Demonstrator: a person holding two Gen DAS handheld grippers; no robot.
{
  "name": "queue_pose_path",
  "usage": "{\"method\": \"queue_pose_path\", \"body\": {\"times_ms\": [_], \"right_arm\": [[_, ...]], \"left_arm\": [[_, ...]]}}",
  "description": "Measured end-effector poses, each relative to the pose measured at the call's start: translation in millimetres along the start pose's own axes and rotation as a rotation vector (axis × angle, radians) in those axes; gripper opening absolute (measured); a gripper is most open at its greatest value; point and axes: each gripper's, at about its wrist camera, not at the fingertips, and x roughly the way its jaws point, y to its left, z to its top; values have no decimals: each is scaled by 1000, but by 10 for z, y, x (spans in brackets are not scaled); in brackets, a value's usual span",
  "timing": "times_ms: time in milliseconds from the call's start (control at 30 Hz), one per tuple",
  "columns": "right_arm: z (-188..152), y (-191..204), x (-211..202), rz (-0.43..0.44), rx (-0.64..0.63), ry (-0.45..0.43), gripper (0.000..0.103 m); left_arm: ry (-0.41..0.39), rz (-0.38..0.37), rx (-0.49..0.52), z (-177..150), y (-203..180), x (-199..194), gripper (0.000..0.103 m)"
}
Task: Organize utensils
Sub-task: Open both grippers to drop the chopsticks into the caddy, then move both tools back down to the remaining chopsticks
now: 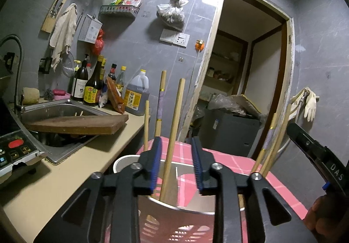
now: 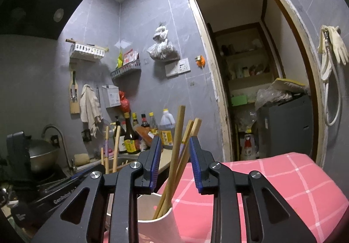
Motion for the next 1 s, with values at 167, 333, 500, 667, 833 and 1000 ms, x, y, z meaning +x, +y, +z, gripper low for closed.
{"method": "queue_pose_path", "body": {"times_ms": [167, 333, 500, 667, 833, 1000], "right_arm": [[59, -74, -142, -29, -2, -23, 30], [126, -165, -351, -55, 3, -42, 41], [168, -234, -597, -77, -18, -43, 46], [233, -342, -890, -116, -46, -55, 57], [303, -513, -1178, -164, -65, -63, 78], [341, -695, -1376, -207, -76, -54, 100]], "left_arm": [[-19, -1, 19, 69, -118, -155, 38], [-27, -7, 36, 148, -276, -290, 51], [-30, -26, 46, 190, -456, -409, 61], [-29, -60, 62, 187, -680, -510, 75], [-26, -92, 76, 137, -909, -577, 94], [-8, -134, 89, 48, -1137, -600, 100]]}}
